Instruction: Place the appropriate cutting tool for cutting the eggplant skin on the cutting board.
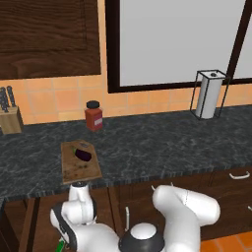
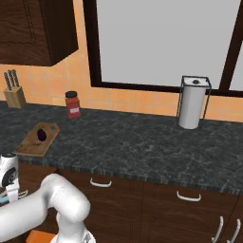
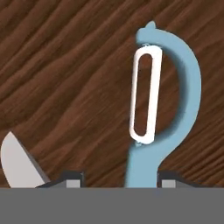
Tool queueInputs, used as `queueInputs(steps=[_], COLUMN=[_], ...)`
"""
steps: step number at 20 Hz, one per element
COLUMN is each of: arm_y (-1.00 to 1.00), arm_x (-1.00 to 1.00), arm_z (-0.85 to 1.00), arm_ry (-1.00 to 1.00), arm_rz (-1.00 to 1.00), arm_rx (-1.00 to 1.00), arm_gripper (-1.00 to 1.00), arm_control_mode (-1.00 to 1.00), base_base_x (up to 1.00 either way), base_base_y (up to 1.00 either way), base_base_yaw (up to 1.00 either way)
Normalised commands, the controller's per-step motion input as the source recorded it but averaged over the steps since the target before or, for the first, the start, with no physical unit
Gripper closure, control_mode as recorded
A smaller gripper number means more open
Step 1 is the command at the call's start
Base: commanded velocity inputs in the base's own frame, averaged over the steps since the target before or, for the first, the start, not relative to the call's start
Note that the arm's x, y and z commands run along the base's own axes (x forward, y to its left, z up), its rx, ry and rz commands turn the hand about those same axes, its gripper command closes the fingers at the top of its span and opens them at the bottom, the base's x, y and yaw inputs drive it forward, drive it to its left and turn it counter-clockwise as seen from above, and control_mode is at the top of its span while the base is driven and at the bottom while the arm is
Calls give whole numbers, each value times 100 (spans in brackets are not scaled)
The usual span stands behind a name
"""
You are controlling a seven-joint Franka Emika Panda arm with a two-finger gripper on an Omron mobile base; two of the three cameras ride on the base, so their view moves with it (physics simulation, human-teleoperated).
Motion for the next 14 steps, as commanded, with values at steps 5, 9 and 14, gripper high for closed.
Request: queueInputs(steps=[5,9,14], arm_y=[1,-10,-23], arm_x=[-22,-80,-95], arm_z=[0,81,100], arm_ry=[-5,-12,-3], arm_rz=[-8,-12,-10], arm_rx=[0,0,0], arm_gripper=[100,100,100], arm_control_mode=[-100,-100,-100], base_base_x=[0,0,0], base_base_y=[0,0,0], base_base_yaw=[0,0,0])
